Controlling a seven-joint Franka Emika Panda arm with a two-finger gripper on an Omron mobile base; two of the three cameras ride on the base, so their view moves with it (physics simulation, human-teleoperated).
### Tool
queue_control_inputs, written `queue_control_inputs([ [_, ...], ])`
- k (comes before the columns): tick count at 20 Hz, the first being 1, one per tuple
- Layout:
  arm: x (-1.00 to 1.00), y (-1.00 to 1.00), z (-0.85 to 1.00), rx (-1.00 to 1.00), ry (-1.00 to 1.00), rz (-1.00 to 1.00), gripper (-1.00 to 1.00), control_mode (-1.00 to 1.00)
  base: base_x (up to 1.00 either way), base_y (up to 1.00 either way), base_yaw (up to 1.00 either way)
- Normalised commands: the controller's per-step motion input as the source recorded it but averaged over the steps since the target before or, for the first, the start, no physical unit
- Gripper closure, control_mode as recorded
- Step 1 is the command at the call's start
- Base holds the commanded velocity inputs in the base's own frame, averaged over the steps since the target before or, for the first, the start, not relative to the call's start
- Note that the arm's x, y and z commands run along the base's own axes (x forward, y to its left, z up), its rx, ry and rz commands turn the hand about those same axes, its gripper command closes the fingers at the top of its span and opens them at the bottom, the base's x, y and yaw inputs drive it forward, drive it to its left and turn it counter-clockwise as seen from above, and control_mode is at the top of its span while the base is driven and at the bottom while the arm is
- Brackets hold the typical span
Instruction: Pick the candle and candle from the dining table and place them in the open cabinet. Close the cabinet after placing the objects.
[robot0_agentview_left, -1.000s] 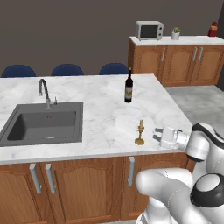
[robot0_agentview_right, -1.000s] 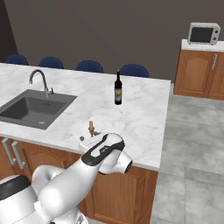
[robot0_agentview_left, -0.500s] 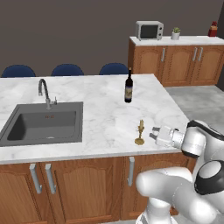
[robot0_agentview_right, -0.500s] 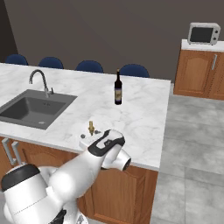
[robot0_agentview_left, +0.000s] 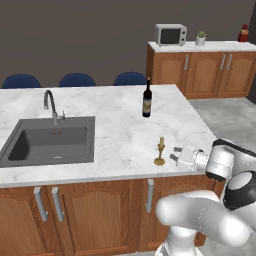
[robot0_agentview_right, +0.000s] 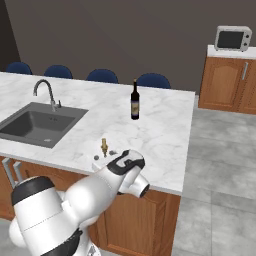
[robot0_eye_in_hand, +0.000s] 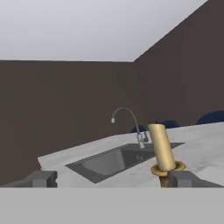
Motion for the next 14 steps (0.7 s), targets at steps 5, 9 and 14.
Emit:
queue_control_inputs([
  [5,0.13,0.0,-0.03,0.0,0.0,-0.02,-1.0,-1.0,0.0,0.0,0.0],
  [9,0.16,0.0,-0.02,0.0,0.0,-0.02,-1.0,-1.0,0.0,0.0,0.0],
  [14,0.14,0.0,-0.07,0.0,0.0,-0.04,-1.0,-1.0,0.0,0.0,0.0],
])
